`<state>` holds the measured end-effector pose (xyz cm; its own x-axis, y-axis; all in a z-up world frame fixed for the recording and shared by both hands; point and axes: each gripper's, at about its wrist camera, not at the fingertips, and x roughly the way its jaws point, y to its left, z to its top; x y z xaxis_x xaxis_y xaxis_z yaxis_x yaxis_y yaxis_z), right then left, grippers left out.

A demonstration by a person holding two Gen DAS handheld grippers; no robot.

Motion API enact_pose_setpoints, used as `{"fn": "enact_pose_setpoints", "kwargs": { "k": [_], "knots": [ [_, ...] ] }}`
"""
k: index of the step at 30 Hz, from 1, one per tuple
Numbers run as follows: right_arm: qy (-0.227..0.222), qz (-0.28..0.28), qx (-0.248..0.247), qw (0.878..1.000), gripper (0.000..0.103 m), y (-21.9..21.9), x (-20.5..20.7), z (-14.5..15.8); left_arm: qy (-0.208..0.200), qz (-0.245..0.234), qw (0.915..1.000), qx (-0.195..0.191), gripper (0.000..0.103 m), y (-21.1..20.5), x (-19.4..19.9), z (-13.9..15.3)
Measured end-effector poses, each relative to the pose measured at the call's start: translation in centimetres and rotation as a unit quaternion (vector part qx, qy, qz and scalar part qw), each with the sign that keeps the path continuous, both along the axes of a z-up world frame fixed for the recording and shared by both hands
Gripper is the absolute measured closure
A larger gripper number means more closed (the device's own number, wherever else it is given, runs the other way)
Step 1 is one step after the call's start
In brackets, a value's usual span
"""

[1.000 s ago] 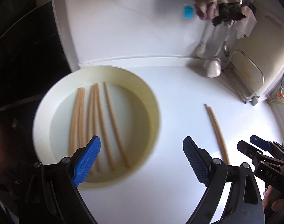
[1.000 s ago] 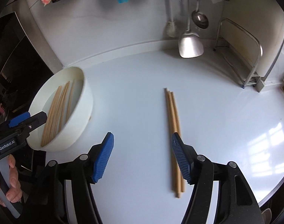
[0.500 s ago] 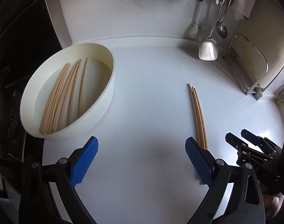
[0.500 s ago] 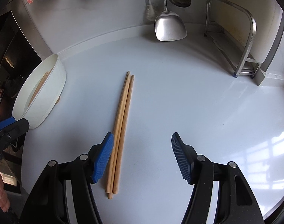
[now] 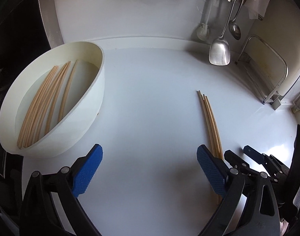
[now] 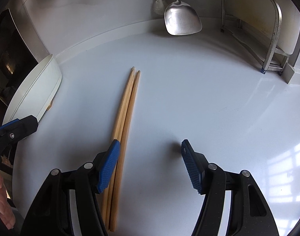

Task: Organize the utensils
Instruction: 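Withdraw both open tools from the basin toward the last chopsticks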

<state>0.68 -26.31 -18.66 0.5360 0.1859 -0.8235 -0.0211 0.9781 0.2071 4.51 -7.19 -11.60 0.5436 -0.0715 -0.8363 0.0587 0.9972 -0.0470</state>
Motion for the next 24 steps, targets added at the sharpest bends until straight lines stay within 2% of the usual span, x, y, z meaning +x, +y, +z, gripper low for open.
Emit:
{"fn": "enact_pose_setpoints", "kwargs": {
  "k": [5, 24],
  "knots": [
    [-0.002, -0.002, -0.017, 1.0, 0.041, 0.4, 0.4, 0.1, -0.003, -0.002, 1.0, 0.008, 0.008, 0.1, 0.2, 0.0],
    [-0.008, 0.024, -0.099, 0.995, 0.041, 2.4, 0.3, -0.2, 0.009, -0.005, 0.9999, -0.007, 0.008, 0.1, 0.8, -1.0]
  ]
}}
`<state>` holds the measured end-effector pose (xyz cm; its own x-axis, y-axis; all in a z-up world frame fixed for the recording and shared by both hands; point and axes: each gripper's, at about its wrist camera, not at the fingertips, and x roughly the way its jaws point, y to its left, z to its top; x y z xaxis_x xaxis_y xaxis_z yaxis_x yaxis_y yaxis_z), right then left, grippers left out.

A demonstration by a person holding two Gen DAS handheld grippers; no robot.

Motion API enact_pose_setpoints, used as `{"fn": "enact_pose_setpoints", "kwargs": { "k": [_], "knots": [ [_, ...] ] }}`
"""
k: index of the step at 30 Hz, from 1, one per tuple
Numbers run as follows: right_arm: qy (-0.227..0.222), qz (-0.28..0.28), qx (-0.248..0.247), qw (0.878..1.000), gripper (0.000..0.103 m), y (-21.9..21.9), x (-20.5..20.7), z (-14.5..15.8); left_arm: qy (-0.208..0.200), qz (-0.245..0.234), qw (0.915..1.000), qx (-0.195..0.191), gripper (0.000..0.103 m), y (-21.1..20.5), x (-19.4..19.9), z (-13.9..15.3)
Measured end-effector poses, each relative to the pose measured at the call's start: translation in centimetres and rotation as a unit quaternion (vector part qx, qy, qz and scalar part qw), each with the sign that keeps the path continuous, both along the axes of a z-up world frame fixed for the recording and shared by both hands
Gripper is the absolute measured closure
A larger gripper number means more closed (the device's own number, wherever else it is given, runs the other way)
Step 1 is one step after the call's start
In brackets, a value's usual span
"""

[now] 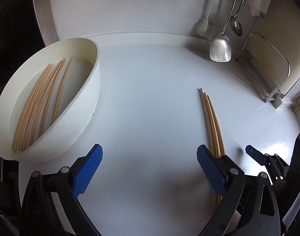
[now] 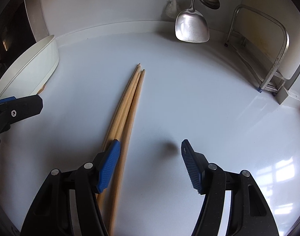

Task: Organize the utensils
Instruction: 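Withdraw both open tools from the basin toward the last chopsticks, then close the right tool on a chopstick while the left tool grasps another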

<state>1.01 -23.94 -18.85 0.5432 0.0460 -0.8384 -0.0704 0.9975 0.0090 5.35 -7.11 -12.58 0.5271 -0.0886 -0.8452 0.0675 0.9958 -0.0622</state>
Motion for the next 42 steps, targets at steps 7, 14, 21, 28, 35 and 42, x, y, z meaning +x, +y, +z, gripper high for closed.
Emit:
{"fn": "enact_pose_setpoints", "kwargs": {
  "k": [7, 14, 21, 28, 35, 42],
  "knots": [
    [-0.002, -0.013, 0.001, 1.0, 0.041, -1.0, 0.4, -0.2, 0.002, -0.008, 1.0, -0.001, 0.008, -0.8, -0.2, -0.6],
    [-0.005, -0.034, 0.005, 0.999, 0.041, -2.9, 0.3, -0.4, 0.008, -0.021, 0.9997, 0.008, 0.008, -2.1, -0.3, -2.0],
    [-0.009, -0.043, -0.007, 0.999, 0.041, -4.4, -0.1, -0.4, 0.023, -0.025, 0.9992, 0.023, 0.008, -3.2, 0.4, -3.7],
    [-0.015, -0.035, 0.004, 0.999, 0.041, -5.7, -0.3, -0.2, 0.028, -0.036, 0.9986, 0.028, 0.008, -4.6, 1.0, -4.5],
    [-0.016, -0.027, 0.012, 0.999, 0.041, -5.6, -0.2, -0.2, 0.035, -0.04, 0.9982, 0.027, 0.008, -5.6, 1.4, -5.2],
    [-0.017, -0.023, 0.014, 0.999, 0.041, -5.9, -0.2, -0.2, 0.032, -0.042, 0.9976, 0.044, 0.008, -6.1, 1.5, -6.0]
  ]
}}
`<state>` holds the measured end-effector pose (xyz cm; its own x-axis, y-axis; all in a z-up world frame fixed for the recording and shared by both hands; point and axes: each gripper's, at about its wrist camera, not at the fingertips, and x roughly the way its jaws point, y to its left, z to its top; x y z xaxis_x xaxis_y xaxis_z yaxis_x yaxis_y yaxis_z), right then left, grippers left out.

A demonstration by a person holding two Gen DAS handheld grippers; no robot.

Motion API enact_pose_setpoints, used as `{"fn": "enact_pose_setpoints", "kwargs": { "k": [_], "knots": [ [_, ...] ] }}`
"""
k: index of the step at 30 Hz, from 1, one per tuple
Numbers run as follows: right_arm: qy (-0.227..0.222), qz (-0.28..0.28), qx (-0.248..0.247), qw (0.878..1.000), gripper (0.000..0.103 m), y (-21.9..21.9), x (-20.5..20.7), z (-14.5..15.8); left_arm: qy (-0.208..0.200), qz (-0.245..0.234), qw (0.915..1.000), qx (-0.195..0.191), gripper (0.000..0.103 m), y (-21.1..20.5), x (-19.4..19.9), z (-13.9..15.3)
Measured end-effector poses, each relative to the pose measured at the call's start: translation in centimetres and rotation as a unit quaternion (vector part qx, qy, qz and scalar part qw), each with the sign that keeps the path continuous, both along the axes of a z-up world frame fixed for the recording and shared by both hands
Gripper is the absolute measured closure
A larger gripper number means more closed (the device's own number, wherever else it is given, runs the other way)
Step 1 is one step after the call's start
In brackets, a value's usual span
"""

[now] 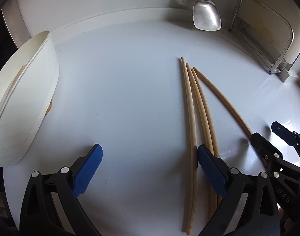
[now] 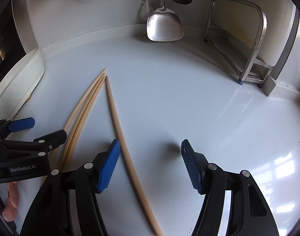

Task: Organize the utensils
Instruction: 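Close the right tool on a chopstick while the left tool grasps another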

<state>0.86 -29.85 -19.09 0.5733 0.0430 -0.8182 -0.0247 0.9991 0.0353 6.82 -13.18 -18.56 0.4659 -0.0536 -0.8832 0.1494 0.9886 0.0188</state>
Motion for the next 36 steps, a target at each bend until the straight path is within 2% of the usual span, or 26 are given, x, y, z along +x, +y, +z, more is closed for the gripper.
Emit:
{"fn": "enact_pose_setpoints", "kwargs": {
  "k": [16, 22, 24, 26, 27, 30, 32, 33, 34, 35, 36],
  "knots": [
    [0.005, 0.031, -0.009, 0.999, 0.042, 0.8, 0.4, -0.2, -0.006, 0.001, 1.0, 0.001, 0.005, 0.8, 0.8, 0.2],
    [0.002, 0.037, -0.009, 0.999, 0.048, 1.2, -0.4, -0.2, -0.01, -0.01, 0.9999, 0.0, 0.007, 0.5, 1.0, 0.1],
    [0.0, 0.04, -0.009, 0.999, 0.053, 1.3, -0.4, -0.1, -0.013, -0.015, 0.9998, 0.0, 0.014, 0.3, 0.9, 0.3],
    [-0.002, 0.043, -0.009, 0.999, 0.061, 1.6, -0.5, -0.1, -0.016, -0.024, 0.9996, -0.001, 0.029, -0.5, 0.9, 0.5],
    [-0.002, 0.044, -0.01, 0.999, 0.062, 1.7, -0.5, -0.1, -0.018, -0.031, 0.9994, -0.001, 0.033, -0.8, 0.8, 0.6],
    [-0.003, 0.049, -0.01, 0.999, 0.07, 2.0, -0.7, 0.0, -0.023, -0.047, 0.9986, -0.002, 0.058, -1.7, 0.3, 0.8],
    [-0.003, 0.054, -0.012, 0.998, 0.077, 2.3, -0.7, 0.0, -0.023, -0.053, 0.9983, -0.003, 0.091, -2.2, 0.1, 0.9],
    [-0.004, 0.055, -0.013, 0.998, 0.079, 2.4, -0.8, 0.0, -0.023, -0.055, 0.9982, 0.001, 0.096, -2.4, 0.0, 1.0],
    [-0.005, 0.057, -0.013, 0.998, 0.082, 2.5, -0.8, 0.0, -0.025, -0.055, 0.9981, 0.007, 0.096, -2.6, -0.1, 0.9],
    [-0.005, 0.058, -0.012, 0.998, 0.091, 2.5, -0.7, 0.0, -0.027, -0.056, 0.9981, 0.009, 0.096, -2.7, -0.1, 0.9],
    [-0.004, 0.057, -0.013, 0.998, 0.094, 2.5, -0.7, 0.0, -0.026, -0.056, 0.9981, 0.008, 0.096, -2.7, -0.2, 0.9]
  ]
}}
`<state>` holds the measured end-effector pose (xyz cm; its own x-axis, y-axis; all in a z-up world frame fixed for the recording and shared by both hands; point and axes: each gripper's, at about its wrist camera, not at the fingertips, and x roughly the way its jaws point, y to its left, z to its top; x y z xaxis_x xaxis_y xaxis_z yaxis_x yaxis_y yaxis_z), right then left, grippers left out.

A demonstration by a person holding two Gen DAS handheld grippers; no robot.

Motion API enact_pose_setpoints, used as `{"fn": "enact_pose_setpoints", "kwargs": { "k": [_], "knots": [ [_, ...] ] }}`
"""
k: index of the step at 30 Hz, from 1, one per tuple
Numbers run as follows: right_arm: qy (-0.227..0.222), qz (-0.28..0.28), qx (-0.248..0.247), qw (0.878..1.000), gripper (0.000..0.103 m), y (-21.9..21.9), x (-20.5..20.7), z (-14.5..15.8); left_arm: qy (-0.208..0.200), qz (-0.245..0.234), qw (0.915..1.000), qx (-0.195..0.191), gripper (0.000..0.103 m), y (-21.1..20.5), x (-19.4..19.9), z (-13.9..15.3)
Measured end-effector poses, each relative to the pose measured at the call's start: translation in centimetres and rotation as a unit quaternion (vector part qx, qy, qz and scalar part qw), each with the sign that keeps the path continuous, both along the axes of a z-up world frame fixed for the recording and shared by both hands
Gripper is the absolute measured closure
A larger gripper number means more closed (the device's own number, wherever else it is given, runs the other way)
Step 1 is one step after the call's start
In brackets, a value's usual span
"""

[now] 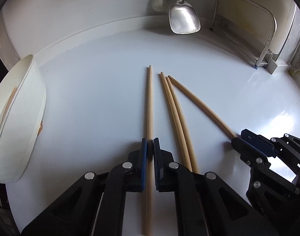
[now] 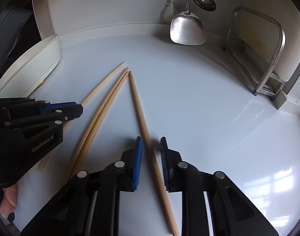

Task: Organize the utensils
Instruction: 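Close the right tool on a chopstick while the left tool grasps another, then carry the held chopsticks into the white basin and open both tools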

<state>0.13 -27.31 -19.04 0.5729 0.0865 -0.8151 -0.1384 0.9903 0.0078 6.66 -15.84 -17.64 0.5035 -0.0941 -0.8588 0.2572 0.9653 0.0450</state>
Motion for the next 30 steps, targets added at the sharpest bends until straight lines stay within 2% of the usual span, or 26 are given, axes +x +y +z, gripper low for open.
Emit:
{"fn": "enact_pose_setpoints", "kwargs": {
  "k": [5, 10, 18, 24, 30],
  "knots": [
    [0.015, -0.007, 0.025, 1.0, 0.097, -0.6, 0.2, 0.2, 0.019, 0.005, 0.9998, -0.008, 0.096, 0.9, -0.5, 0.1],
    [0.034, -0.026, 0.075, 0.996, 0.097, -2.1, -0.2, 0.8, 0.047, 0.022, 0.9983, -0.026, 0.096, 2.1, -1.0, 0.7],
    [0.032, -0.018, 0.126, 0.991, 0.097, -3.0, -1.5, 4.7, 0.032, 0.053, 0.9975, -0.035, 0.096, 3.9, -3.6, 5.7],
    [0.013, 0.03, 0.136, 0.99, 0.097, -0.4, -1.4, 9.0, 0.006, 0.094, 0.9944, -0.047, 0.096, 7.1, -5.2, 10.4],
    [-0.008, 0.078, 0.151, 0.985, 0.097, 5.6, 0.3, 13.0, -0.013, 0.15, 0.9874, -0.049, 0.096, 13.9, -5.5, 13.5]
  ]
}}
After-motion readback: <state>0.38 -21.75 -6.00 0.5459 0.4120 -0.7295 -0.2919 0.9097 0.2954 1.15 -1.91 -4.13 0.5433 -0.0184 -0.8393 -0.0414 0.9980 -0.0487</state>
